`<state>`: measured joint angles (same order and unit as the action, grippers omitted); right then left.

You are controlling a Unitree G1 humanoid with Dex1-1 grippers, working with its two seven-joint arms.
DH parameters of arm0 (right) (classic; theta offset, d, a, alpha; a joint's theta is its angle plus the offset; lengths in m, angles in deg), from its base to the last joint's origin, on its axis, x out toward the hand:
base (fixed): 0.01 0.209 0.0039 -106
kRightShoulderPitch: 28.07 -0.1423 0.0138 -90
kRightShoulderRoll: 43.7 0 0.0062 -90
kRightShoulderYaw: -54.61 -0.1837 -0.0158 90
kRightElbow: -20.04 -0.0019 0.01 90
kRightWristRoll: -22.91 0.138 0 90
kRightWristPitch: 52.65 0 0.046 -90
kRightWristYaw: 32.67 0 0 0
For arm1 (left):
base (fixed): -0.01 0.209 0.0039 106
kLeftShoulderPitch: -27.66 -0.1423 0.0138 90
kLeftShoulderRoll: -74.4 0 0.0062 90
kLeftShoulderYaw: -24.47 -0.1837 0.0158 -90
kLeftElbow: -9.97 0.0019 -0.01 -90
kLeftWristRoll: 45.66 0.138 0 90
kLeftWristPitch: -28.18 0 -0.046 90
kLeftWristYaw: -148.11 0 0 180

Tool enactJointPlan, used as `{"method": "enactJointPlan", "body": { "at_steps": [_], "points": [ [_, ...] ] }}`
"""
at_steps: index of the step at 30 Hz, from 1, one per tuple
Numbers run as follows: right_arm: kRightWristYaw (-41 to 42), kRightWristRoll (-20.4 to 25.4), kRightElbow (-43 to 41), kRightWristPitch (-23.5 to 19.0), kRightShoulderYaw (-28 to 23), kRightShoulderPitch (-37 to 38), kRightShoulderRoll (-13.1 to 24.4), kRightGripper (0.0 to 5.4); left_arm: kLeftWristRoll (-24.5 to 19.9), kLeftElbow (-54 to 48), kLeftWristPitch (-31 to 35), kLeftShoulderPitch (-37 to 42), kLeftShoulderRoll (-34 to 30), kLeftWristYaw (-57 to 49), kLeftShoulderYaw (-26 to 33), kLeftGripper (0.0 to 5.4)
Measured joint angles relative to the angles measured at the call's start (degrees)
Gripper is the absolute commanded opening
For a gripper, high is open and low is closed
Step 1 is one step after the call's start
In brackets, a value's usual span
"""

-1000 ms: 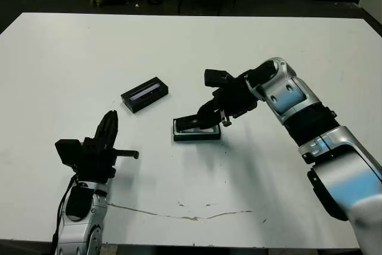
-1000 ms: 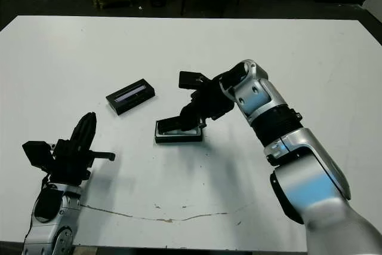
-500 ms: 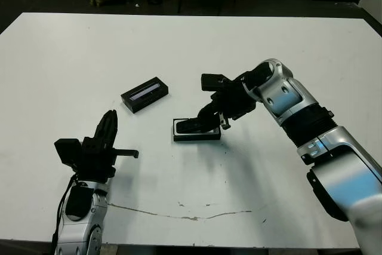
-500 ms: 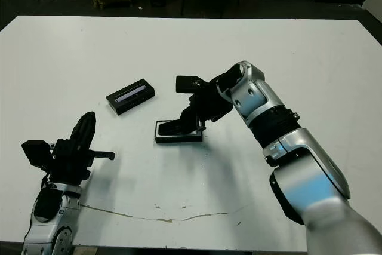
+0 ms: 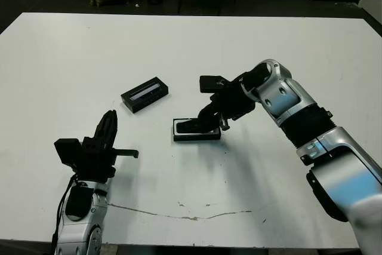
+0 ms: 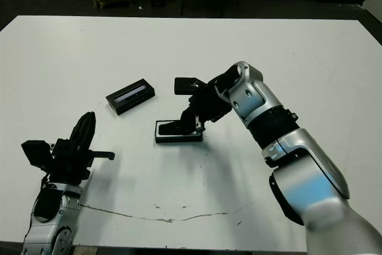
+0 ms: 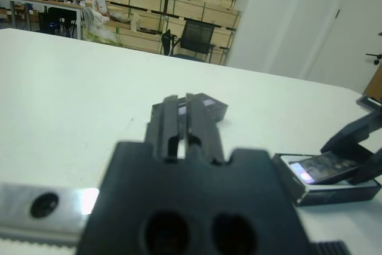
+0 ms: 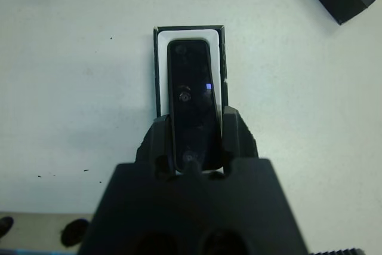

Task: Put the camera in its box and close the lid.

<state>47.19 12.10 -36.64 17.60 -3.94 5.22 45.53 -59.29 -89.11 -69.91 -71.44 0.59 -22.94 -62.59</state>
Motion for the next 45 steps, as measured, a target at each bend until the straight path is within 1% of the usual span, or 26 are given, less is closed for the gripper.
{"method": "enactJointPlan", "body": {
  "at_steps": [10, 14, 19, 24, 26, 31, 34, 39, 40, 44, 45],
  "points": [
    [-0.22, 0.11, 1.6, 1.96, -0.47, 0.01, -0.86, 0.51, 0.49, -0.24, 0.07, -0.15, 0.01, -0.29, -0.1, 0.0],
    [-0.33, 0.11, 1.74, 2.07, -0.79, 0.21, -1.06, 0.51, 0.56, -0.41, 0.13, -0.26, 0.06, -0.55, -0.16, 0.0],
    [-1.08, 0.11, 1.73, 3.93, -1.21, 0.95, -1.08, 0.51, 0.48, -0.38, 0.1, -0.27, 0.08, -0.59, -0.16, 0.0],
    [-0.88, 0.26, 2.33, 4.02, -1.69, 1.0, -1.21, 0.51, 0.23, -0.34, 0.46, -0.27, 0.08, -0.31, -0.13, 0.0],
    [-0.69, 0.25, 2.88, 4.6, -1.52, 0.85, -1.26, 0.51, 0.28, -0.6, 1.04, -0.35, 0.08, -0.52, -0.14, 0.0],
    [-0.64, 0.06, 4.78, 7.63, -1.25, 0.24, -1.39, 0.5, 0.91, -0.86, 1.04, -0.43, 0.19, -1.09, -0.24, 0.0],
    [-0.65, -0.12, 5.57, 8.44, -1.22, -0.13, -1.47, 0.5, 1.03, -0.96, 1.05, -0.48, 0.23, -1.24, -0.28, 0.0],
    [-0.61, -0.21, 6.19, 8.66, -1.18, -0.41, -1.66, 1.03, 0.25, -0.94, 1.08, -0.47, 0.22, -0.77, -0.24, 0.0],
    [-0.65, -0.2, 6.27, 8.87, -1.23, -0.41, -1.71, 1.02, 0.26, -0.93, 1.08, -0.47, 0.23, -0.75, -0.24, 0.0],
    [-0.69, -0.12, 6.64, 8.33, -1.84, -0.41, -1.89, 0.57, 0.45, -0.97, 1.12, -0.48, 0.22, -0.83, -0.27, 0.0],
    [-0.68, -0.07, 6.77, 8.3, -1.95, -0.4, -1.93, 0.72, 0.55, -0.98, 1.12, -0.48, 0.22, -0.82, -0.28, 0.0]
  ]
}}
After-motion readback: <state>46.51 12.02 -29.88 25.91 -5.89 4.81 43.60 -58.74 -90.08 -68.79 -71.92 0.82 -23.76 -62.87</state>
